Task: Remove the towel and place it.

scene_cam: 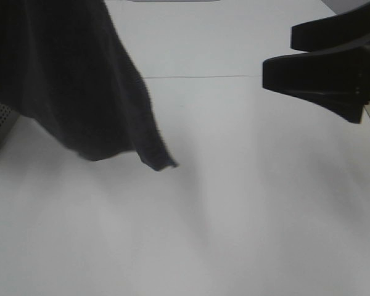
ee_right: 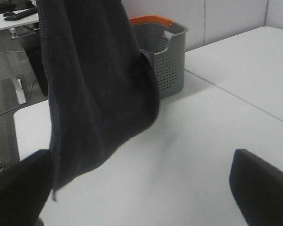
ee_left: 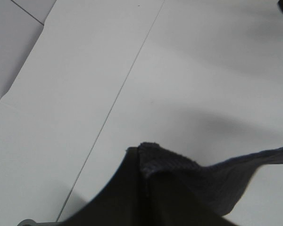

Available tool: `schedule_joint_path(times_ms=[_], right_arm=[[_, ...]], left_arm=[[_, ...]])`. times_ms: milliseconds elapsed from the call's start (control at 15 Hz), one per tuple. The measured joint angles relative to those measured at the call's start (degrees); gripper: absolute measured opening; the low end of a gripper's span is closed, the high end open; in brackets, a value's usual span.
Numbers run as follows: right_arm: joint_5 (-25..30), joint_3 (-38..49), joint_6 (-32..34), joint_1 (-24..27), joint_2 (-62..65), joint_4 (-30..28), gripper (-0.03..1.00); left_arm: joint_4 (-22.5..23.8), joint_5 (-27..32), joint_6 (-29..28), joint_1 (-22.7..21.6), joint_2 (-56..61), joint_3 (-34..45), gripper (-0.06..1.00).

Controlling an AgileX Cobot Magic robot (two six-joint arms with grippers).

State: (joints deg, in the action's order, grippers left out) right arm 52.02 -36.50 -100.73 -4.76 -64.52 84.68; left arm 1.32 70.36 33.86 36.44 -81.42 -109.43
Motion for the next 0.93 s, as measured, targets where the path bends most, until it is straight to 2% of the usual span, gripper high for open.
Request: schedule_joint_path(times_ms=[200,400,733,933], right_arm=[[-11.0,-2.86,1.09,-13.87,-6.42,0.17,0.97],[-15.58,-3.9,1.26,-22.4,-12.55,0.23,0.97],[-15.64,-7.85,0.86,-29.79,-16.73,0.92,0.97],[-15.3,-8.71,0.8,-30.19,-17.88,3.55,0.97]], left_arm=[[-0.11,0.11,-1.49,1.15,-1.55,0.0,0.0],[-0.29,0.06,-2.35,1.2,-2.06,0.0,0.0],[-1.32,-0.86,-2.58,1.2,-2.58,0.0,0.0],[-2.41,-1.49,-2.58,1.2,-4.01,0.0,0.0]])
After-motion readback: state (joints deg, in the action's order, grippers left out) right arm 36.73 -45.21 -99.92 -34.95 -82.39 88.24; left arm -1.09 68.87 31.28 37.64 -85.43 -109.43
